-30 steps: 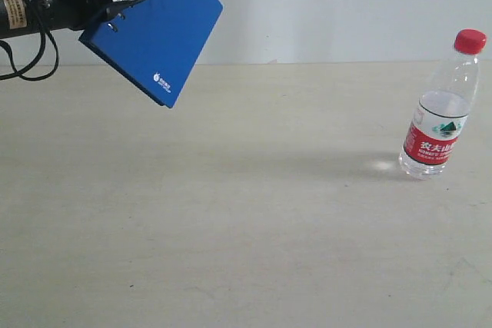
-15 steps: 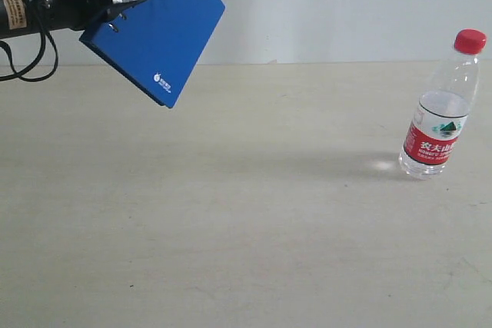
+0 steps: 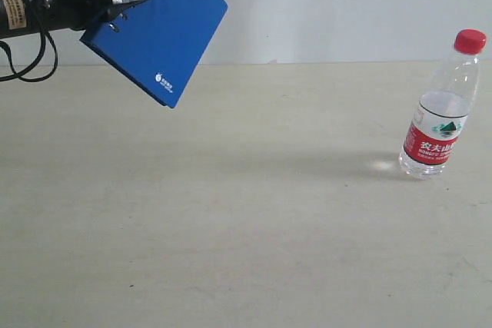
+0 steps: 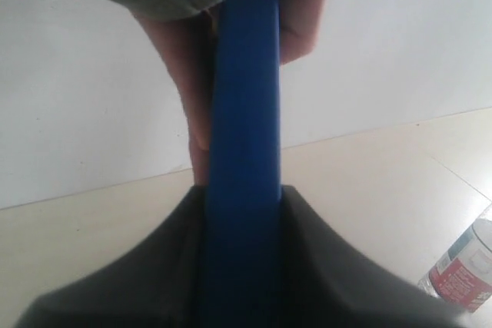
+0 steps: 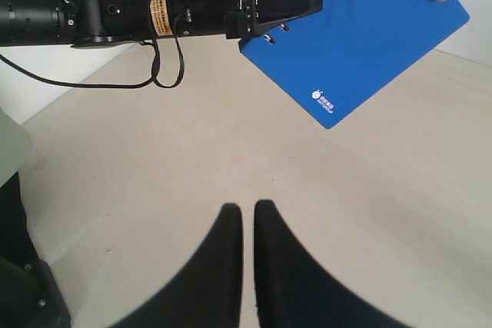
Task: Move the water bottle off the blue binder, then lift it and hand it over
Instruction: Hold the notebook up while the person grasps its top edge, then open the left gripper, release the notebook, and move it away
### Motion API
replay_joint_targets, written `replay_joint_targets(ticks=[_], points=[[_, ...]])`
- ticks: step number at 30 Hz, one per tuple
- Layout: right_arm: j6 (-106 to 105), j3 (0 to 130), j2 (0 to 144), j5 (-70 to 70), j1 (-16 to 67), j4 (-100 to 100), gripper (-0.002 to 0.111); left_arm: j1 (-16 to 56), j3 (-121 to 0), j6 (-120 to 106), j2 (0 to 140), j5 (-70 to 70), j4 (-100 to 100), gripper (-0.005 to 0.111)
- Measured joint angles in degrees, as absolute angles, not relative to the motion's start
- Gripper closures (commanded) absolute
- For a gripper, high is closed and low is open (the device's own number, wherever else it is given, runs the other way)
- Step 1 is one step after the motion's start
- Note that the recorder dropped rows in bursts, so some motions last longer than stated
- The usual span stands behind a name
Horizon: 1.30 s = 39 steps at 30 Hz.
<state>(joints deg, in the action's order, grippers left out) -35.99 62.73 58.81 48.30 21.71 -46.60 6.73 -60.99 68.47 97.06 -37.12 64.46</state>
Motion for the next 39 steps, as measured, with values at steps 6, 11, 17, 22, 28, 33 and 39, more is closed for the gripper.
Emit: replay_joint_targets(ticks=[6, 11, 17, 22, 28, 33, 39], points=[[-35.99, 62.73, 58.81, 48.3, 21.71, -46.6, 0.107, 6.73, -60.99, 67.89, 97.06, -36.44, 64.46, 0.021], [-35.99, 62.73, 58.81, 48.3, 21.71, -46.6, 0.107, 6.73, -60.99, 67.89, 97.06, -33.59, 64.35, 0.023], [-35.99, 62.73, 58.81, 48.3, 21.71, -46.6, 0.107, 6.73, -60.99, 69.03, 96.09, -32.84, 66.2, 0.023], [-35.99, 62.73, 58.81, 48.3, 21.71, -46.6, 0.107, 6.73, -60.99, 74.82, 89.93, -28.53, 76.64, 0.026], [-35.99, 62.73, 58.81, 48.3, 21.71, -46.6, 0.107, 6.73, -60.99, 92.56, 79.97, -24.03, 94.32, 0.071], [-35.99, 62.73, 58.81, 49.24, 21.71, -46.23, 0.107, 6.73, -59.86, 100.88, 72.21, -27.02, 98.65, 0.101], [-37.31, 62.14, 57.81, 50.45, 21.71, -45.73, 0.109, 6.73, -51.83, 100.29, 63.1, -26.43, 98.32, 0.102]])
